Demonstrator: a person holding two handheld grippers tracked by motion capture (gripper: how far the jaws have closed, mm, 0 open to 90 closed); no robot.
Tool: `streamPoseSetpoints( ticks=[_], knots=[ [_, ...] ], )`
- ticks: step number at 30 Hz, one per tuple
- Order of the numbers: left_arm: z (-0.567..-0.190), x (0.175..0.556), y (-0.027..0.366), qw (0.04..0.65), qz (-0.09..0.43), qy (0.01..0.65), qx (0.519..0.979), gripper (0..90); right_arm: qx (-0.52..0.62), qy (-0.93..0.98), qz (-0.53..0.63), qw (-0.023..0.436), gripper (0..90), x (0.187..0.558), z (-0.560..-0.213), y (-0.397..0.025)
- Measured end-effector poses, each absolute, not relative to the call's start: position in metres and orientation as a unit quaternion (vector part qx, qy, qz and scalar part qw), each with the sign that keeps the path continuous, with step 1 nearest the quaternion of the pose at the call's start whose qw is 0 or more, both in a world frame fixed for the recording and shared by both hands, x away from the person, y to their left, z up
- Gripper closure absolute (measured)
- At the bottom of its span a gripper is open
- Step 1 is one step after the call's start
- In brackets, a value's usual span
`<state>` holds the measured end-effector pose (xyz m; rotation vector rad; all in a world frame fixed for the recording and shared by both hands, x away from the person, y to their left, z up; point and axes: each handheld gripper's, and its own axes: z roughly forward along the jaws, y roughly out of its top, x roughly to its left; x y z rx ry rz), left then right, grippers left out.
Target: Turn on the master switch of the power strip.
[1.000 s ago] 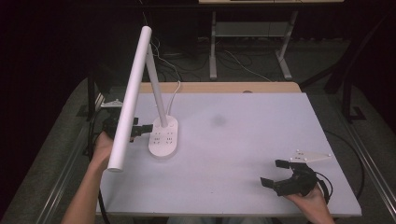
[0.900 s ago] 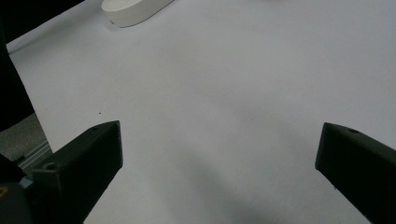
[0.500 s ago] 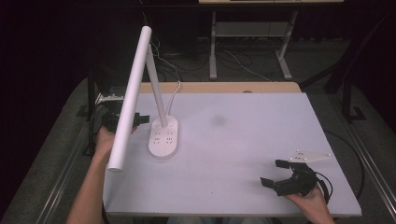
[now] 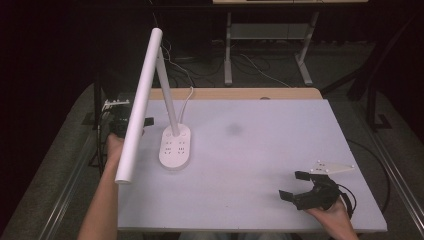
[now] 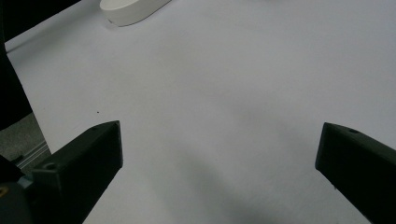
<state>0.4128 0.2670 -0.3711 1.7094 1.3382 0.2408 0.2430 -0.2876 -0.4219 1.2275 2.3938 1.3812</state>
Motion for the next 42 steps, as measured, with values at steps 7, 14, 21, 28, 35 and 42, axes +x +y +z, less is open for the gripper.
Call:
streamPoseSetpoints(
  ticks=[7, 14, 21, 28, 35, 42],
  knots=[
    [-0.378, 0.418, 0.266, 0.449, 0.092, 0.549, 0.699, 89.6, 0.406, 0.790, 0.456, 0.060, 0.2, 0.243, -0.422, -0.288],
    [-0.385, 0.423, 0.262, 0.441, 0.091, 0.546, 0.706, 89.6, 0.406, 0.790, 0.455, 0.059, 0.1, 0.244, -0.423, -0.288],
    [-0.390, 0.426, 0.259, 0.433, 0.088, 0.547, 0.710, 89.6, 0.406, 0.792, 0.454, 0.057, 0.2, 0.244, -0.423, -0.288],
    [-0.395, 0.429, 0.254, 0.429, 0.082, 0.546, 0.714, 89.6, 0.405, 0.793, 0.452, 0.057, 0.2, 0.244, -0.423, -0.288],
    [-0.400, 0.431, 0.248, 0.421, 0.077, 0.539, 0.725, 89.6, 0.403, 0.794, 0.451, 0.059, 0.2, 0.244, -0.424, -0.288],
    [-0.403, 0.432, 0.244, 0.412, 0.074, 0.536, 0.733, 89.7, 0.401, 0.796, 0.450, 0.058, 0.2, 0.244, -0.424, -0.287]
  ],
)
